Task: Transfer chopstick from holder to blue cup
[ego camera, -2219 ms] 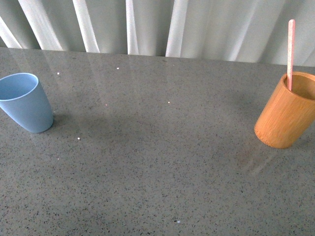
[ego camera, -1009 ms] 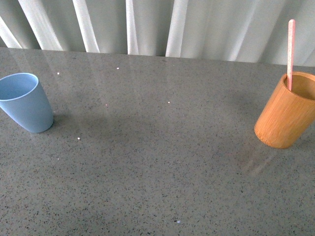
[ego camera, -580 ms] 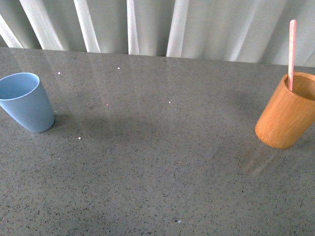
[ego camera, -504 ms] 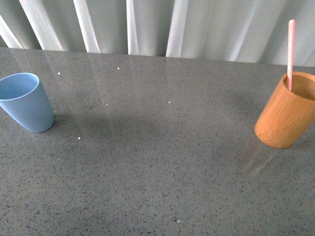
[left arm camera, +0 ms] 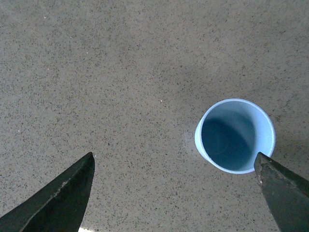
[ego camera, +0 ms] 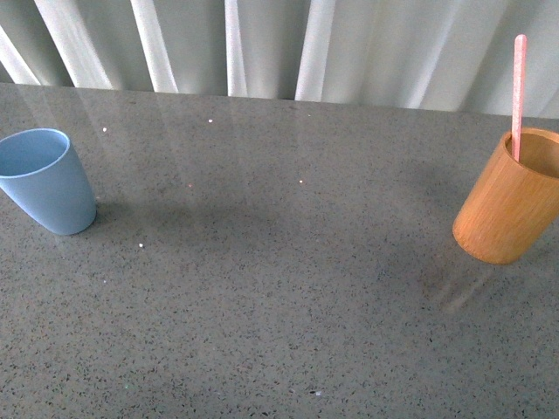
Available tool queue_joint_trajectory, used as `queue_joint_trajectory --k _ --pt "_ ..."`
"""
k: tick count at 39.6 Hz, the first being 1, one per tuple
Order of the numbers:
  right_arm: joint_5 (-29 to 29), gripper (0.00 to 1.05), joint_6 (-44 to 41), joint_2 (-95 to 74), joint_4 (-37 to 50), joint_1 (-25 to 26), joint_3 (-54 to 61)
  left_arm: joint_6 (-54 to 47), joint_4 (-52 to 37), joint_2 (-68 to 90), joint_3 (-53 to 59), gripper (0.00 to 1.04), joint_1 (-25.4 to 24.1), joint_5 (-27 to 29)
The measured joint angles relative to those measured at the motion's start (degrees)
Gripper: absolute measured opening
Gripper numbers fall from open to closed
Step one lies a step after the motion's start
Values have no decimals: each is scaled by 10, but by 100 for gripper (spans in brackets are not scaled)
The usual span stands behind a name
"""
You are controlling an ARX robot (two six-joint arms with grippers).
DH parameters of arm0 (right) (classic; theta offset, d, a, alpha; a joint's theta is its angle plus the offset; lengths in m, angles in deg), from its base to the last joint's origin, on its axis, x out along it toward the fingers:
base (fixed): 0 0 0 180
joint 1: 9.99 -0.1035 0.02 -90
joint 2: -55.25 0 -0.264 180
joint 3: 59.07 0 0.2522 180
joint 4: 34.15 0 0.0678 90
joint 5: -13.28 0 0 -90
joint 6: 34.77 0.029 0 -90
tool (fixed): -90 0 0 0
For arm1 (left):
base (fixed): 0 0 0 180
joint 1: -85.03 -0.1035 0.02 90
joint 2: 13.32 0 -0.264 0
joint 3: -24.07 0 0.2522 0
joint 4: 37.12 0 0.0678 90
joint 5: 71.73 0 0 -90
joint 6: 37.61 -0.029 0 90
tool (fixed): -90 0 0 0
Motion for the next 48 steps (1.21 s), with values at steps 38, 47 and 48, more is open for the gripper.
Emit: queue_joint_trajectory --k 38,47,48 --pt "0 95 0 0 0 0 0 37 -22 190 -54 98 47 69" --pt "0 95 0 0 0 0 0 49 -21 247 -92 98 50 87" --pt "0 95 0 0 0 0 0 48 -21 254 -98 98 52 90"
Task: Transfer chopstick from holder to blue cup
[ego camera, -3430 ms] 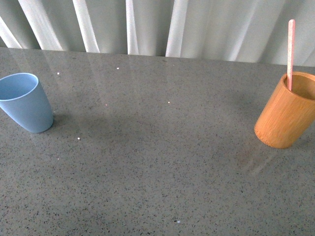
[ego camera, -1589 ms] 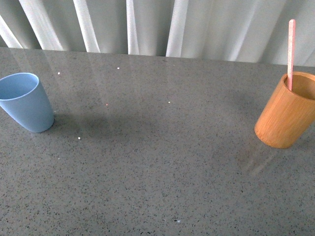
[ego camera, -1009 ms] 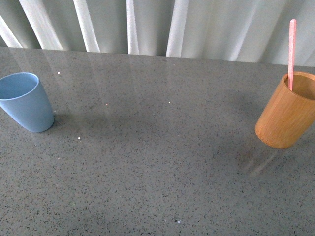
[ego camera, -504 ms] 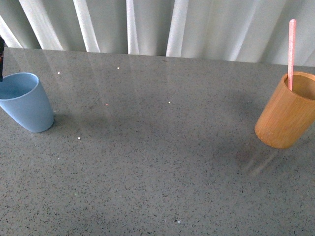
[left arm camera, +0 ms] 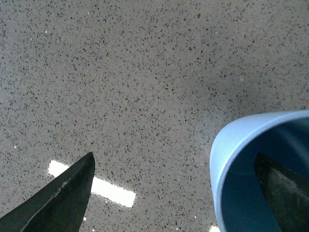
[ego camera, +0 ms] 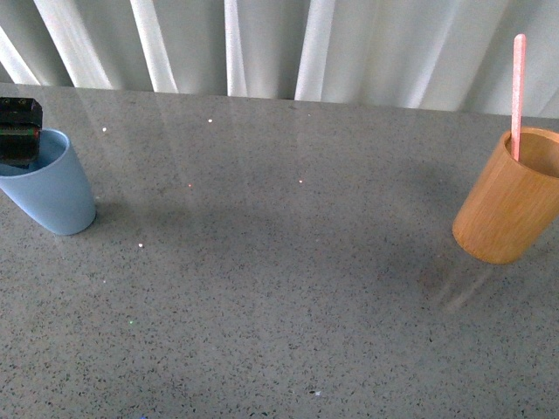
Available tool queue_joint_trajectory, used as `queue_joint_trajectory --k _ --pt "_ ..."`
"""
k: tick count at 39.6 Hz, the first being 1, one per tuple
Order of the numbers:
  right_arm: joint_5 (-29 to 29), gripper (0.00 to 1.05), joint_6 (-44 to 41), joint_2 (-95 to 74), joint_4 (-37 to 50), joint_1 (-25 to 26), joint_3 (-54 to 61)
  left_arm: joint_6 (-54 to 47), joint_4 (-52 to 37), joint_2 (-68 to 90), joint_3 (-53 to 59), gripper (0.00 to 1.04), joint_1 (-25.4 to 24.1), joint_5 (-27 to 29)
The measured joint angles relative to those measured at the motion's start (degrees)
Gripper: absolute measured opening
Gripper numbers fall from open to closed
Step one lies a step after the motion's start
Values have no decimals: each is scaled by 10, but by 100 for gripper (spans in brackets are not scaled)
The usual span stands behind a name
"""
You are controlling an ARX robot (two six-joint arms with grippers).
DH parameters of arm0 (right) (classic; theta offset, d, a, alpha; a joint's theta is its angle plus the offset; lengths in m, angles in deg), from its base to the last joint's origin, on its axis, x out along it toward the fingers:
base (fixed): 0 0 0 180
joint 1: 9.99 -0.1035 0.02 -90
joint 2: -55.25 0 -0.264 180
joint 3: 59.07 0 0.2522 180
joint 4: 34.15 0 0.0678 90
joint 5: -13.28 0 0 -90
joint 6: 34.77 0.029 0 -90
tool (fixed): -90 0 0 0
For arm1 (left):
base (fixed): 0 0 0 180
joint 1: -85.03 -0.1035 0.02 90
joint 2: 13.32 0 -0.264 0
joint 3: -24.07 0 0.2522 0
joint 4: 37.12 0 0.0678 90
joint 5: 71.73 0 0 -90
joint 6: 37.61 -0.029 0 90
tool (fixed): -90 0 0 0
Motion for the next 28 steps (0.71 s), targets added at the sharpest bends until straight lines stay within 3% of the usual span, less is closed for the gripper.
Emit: queue_joint_trajectory --k 5,20,26,28 --pt "0 95 0 0 0 0 0 2 9 24 -23 97 12 3" --pt "0 95 0 0 0 0 0 -21 35 44 -33 34 44 -18" --pt "0 95 0 0 0 0 0 -35 49 28 -33 4 48 -40" --pt "0 95 0 0 0 0 0 -39 49 20 -33 4 51 -44"
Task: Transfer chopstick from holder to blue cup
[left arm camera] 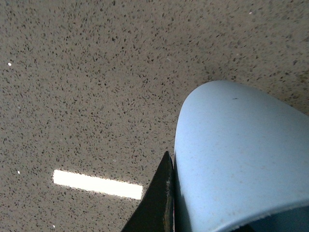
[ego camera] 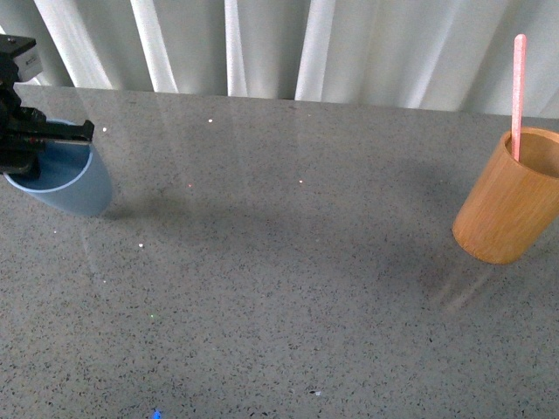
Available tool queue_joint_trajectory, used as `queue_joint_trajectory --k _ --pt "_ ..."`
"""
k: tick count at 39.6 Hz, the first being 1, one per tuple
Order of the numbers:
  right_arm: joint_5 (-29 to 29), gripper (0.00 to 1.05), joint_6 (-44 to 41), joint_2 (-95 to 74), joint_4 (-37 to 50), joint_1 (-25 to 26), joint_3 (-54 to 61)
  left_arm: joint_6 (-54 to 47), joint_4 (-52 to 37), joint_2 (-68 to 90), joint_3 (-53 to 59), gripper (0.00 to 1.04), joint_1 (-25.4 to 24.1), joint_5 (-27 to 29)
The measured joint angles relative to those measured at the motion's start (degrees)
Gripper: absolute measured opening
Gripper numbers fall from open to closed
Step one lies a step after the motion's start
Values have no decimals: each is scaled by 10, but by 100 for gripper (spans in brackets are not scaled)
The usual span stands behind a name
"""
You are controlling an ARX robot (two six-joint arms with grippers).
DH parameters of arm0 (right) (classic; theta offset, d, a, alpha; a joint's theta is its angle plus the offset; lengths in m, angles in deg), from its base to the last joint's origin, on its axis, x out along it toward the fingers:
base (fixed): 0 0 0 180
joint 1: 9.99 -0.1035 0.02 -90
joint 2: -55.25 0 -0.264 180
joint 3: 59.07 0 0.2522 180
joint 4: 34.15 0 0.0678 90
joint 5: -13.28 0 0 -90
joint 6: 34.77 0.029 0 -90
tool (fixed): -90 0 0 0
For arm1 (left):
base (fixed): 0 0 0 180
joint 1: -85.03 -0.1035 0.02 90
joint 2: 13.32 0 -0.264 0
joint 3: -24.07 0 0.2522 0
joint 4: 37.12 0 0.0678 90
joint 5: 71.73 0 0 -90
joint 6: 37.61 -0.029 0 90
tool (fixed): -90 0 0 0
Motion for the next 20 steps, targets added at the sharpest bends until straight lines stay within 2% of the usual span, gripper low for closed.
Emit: queue_joint_trajectory --k 11,20 --pt "0 95 0 0 0 0 0 -9 17 -46 1 3 35 -23" --pt "0 95 0 0 0 0 0 -9 47 -104 -3 3 112 -50"
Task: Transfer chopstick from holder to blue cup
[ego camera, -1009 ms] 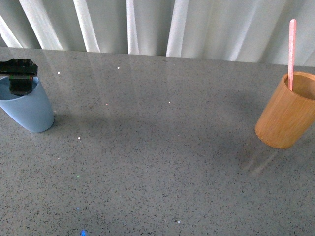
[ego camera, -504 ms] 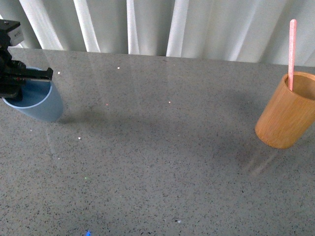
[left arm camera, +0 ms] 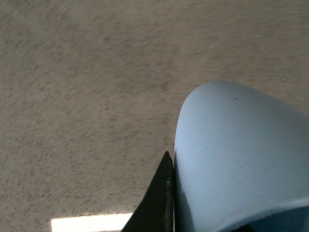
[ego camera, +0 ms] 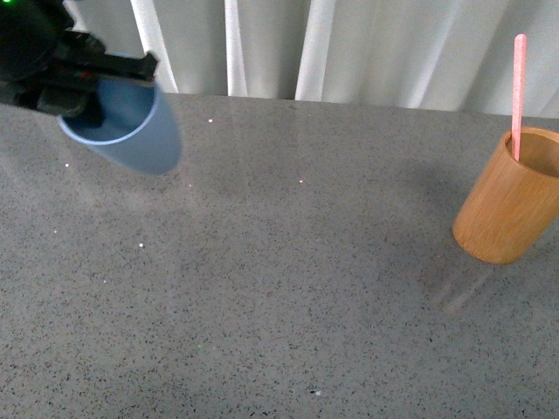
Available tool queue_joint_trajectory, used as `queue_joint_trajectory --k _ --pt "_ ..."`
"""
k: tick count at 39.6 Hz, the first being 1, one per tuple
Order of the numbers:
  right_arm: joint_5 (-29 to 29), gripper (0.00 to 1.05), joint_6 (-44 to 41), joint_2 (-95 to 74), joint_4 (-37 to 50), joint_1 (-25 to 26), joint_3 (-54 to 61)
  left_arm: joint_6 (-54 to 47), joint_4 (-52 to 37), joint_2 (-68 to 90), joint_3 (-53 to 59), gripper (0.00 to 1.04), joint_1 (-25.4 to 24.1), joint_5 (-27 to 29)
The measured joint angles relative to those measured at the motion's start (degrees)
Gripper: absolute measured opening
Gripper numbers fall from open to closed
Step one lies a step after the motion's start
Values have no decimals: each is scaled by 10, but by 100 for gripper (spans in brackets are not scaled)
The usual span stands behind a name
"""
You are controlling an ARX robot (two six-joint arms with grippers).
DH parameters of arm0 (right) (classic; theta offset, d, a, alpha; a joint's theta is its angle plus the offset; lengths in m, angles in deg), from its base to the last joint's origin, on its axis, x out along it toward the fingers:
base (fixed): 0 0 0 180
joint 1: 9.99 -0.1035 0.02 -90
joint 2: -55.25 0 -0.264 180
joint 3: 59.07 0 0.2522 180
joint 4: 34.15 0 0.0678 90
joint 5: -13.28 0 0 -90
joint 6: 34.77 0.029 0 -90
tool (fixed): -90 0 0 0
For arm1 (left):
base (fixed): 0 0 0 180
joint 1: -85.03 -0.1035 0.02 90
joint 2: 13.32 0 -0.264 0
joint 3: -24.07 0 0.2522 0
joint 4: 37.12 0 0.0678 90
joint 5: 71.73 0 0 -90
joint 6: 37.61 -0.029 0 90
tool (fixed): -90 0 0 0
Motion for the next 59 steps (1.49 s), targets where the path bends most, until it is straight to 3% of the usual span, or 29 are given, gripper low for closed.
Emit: queue_joint_trajectory --k 17,37,42,46,48,50,59 --pt "0 95 0 0 0 0 0 24 -9 23 -24 3 180 5" --pt "0 95 0 0 0 0 0 26 -10 170 -90 3 191 64" --pt "0 95 0 0 0 0 0 28 -7 181 -99 4 191 48" --pt "0 95 0 0 0 0 0 28 -7 189 -99 19 189 51" --pt "0 95 0 0 0 0 0 31 -7 191 -99 15 188 50" --pt "0 95 0 0 0 0 0 34 -7 193 -99 29 184 53" --pt "0 95 0 0 0 0 0 45 -6 191 -99 72 175 42"
